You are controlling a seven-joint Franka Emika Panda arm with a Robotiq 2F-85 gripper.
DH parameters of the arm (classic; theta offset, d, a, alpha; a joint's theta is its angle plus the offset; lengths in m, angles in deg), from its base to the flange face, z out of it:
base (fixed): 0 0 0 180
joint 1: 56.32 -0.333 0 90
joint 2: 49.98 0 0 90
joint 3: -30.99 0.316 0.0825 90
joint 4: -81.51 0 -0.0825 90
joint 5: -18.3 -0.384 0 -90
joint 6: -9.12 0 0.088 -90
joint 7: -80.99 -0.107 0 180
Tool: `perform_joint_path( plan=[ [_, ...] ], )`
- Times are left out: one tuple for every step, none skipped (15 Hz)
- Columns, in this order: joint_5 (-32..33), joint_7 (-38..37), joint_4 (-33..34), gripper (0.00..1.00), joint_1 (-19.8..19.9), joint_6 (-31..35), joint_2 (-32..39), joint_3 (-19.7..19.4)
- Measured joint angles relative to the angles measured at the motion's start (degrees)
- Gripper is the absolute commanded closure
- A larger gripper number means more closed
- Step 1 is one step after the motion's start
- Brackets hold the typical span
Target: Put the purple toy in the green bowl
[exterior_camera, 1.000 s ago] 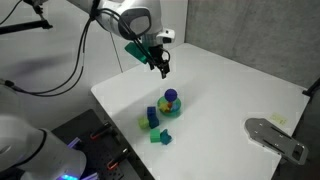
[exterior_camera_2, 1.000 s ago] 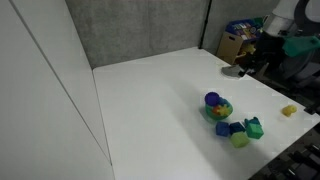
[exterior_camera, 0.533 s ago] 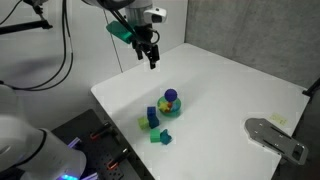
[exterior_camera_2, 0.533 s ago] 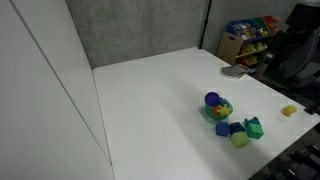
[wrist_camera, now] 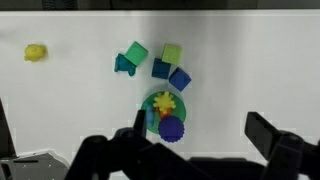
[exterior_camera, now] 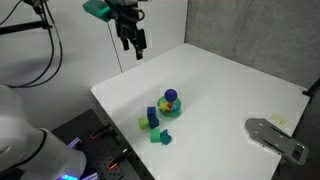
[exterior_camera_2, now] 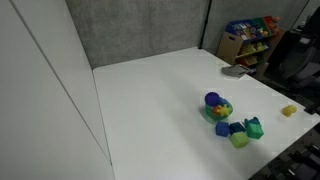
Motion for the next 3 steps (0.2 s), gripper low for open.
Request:
perform_joint_path(
  plan=[
    [0.0, 0.0, 0.1, 0.00, 0.0, -0.6, -0.5, 0.0],
    [0.0, 0.0, 0.1, 0.00, 0.0, -0.9, -0.8, 0.0],
    [0.0, 0.0, 0.1, 0.00, 0.0, -1.0, -0.9, 0.0]
  ],
)
